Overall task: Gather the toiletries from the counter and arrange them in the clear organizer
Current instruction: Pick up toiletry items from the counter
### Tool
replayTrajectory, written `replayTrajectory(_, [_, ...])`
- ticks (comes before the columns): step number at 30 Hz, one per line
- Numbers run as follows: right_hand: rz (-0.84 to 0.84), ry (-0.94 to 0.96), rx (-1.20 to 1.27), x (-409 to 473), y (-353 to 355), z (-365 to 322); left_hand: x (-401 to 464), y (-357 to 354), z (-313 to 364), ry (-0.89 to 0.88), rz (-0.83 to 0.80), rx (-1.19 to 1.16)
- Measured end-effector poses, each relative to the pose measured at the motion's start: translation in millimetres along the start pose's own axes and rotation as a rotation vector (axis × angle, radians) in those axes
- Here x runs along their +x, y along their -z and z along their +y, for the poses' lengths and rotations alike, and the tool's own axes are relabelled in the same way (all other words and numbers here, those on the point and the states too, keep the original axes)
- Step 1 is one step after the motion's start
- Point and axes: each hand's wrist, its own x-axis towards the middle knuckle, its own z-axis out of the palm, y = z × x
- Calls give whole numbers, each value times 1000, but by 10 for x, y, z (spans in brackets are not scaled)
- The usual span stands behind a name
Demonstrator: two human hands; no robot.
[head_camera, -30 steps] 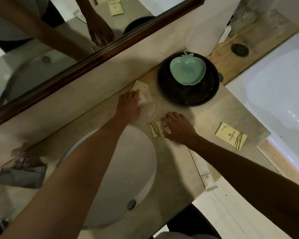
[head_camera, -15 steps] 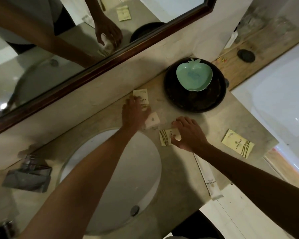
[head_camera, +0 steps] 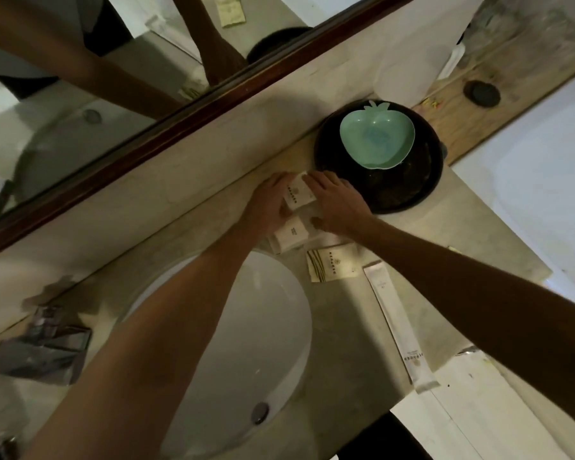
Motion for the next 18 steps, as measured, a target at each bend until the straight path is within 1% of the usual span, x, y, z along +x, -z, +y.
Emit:
replayTrajectory(2, [-65, 74, -23, 231, -21, 33, -64, -5, -36, 33, 83, -10])
replayTrajectory(4, [-95, 146, -58, 406, -31, 57, -172, -8, -50, 68, 194, 40])
replayTrajectory(6, [-84, 213, -147, 527, -3, 79, -307, -7, -61, 5, 260, 120])
replayTrajectory(7, [-72, 232, -195, 574, 17, 93, -372, -17, -68, -50, 249, 149])
replayTrajectory(9, [-76, 242, -227, 635, 64, 105, -466, -46, -80, -115, 170, 208])
replayTrajectory(12, [-124, 203, -153, 652, 96, 76, -533, -126, -84, -61, 58, 234])
replayTrajectory(15, [-155, 89, -8, 645, 109, 20, -580, -110, -84, -12, 20, 218])
replayTrajectory(18, [-189, 54, -40, 650, 117, -56, -630, -26, -157, -12, -17, 245])
